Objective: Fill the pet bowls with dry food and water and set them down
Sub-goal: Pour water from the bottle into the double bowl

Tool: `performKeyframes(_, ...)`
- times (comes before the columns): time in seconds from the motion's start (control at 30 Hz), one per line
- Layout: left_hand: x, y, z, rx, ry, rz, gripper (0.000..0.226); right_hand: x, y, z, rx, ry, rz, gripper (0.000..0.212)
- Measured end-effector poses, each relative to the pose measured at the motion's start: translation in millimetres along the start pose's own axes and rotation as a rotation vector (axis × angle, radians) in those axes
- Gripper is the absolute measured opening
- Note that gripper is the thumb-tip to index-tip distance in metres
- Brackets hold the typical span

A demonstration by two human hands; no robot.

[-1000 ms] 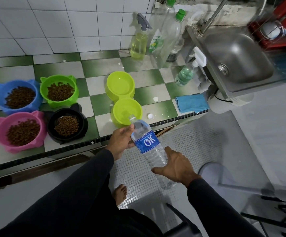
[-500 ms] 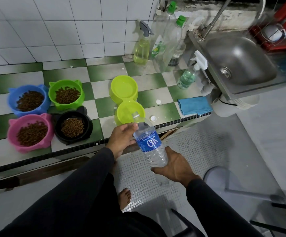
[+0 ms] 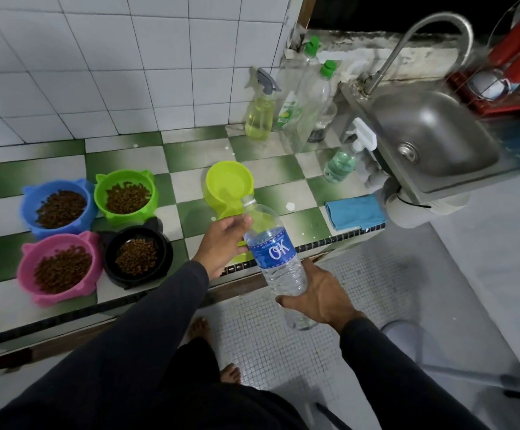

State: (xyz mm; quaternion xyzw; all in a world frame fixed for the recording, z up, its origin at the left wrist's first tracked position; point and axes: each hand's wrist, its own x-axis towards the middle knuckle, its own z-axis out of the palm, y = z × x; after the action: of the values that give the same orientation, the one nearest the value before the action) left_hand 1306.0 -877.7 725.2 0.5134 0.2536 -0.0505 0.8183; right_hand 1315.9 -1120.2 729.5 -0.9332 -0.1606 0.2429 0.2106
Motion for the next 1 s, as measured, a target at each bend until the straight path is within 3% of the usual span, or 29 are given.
performKeyframes(0.77, 58, 19, -19, -0.046, -0.009, -0.109, 0.018, 52, -16, -17, -0.043, -0.038, 0.039, 0.064)
performKeyframes(1.0, 66, 12, -20, -0.071, -0.009, -0.118, 0.034, 61, -12, -24, -0.086, -0.056, 0.026, 0.065)
